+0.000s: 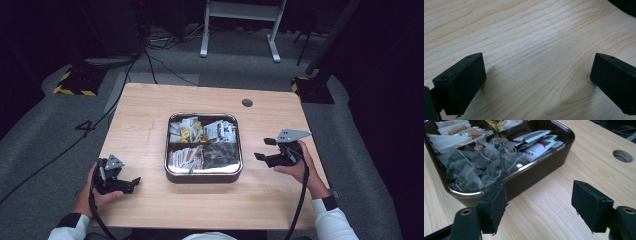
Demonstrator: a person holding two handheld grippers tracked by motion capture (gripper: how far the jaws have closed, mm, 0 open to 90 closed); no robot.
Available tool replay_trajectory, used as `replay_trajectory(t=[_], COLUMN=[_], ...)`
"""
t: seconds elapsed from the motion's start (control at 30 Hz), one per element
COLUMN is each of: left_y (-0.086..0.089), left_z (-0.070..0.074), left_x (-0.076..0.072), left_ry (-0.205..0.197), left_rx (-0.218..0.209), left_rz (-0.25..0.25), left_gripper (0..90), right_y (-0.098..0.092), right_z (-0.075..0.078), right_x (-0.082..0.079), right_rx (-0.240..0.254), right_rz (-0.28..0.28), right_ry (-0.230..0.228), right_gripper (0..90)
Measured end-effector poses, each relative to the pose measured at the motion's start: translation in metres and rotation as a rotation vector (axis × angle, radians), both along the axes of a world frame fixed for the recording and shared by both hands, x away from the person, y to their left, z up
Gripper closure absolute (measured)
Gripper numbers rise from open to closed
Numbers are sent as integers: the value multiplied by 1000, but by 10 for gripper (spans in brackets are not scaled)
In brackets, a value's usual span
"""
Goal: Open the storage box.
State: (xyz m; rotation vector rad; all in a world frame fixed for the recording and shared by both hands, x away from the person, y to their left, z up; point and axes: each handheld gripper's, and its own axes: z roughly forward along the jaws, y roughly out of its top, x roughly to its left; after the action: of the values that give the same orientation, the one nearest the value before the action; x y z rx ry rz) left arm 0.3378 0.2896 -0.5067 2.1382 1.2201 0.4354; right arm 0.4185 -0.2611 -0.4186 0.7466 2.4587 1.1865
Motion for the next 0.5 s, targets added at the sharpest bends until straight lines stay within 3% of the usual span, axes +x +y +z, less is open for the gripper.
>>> replay_trajectory(t=[0.5], left_y=[0], left_z=[0], left_x=[0], left_ry=[-1], left_rx=[1], left_rz=[1], left_gripper=[5], right_y=[47], right_z=[9], right_x=[21], right_rx=[-12], right_rz=[76], right_ry=[2], right_gripper=[290])
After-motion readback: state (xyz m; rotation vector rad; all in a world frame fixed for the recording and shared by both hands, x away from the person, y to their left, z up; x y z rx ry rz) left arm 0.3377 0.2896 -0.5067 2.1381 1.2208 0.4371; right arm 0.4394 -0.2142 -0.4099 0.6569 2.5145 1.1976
